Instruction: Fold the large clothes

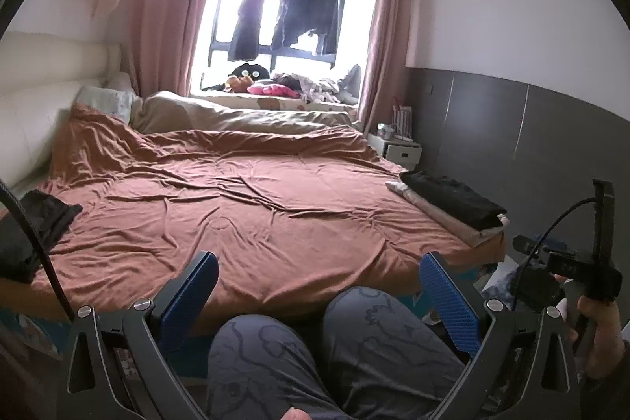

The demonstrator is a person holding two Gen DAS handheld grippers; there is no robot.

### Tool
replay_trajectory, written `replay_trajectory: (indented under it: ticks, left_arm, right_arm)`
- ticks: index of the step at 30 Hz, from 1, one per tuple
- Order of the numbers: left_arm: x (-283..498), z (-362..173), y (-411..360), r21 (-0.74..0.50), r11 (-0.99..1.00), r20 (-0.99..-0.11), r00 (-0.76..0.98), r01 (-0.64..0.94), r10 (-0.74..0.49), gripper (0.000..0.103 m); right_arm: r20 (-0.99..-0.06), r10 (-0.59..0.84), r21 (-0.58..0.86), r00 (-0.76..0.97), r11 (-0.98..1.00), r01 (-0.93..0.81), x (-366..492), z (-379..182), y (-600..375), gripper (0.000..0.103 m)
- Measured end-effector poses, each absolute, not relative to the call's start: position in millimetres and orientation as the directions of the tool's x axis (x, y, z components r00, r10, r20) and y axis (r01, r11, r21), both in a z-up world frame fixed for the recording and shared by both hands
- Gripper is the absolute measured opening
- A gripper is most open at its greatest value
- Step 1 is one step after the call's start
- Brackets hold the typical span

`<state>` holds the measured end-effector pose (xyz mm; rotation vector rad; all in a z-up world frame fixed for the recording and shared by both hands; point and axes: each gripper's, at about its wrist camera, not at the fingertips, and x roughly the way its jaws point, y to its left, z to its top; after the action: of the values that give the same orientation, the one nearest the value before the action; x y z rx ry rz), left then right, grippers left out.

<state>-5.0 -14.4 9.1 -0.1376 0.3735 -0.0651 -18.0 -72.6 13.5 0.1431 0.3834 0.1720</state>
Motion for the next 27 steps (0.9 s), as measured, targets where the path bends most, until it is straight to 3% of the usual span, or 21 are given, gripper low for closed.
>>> replay_trajectory:
  ticks: [27]
  left_arm:
    - [-8,6,-19,-0.144,0.989,-0.367,0.926,0.04,-0.091,0.103]
  right_arm:
    - [-0.364,0.2,0.182,0.91,0.973,-0.141,-29,8,-60,0.103]
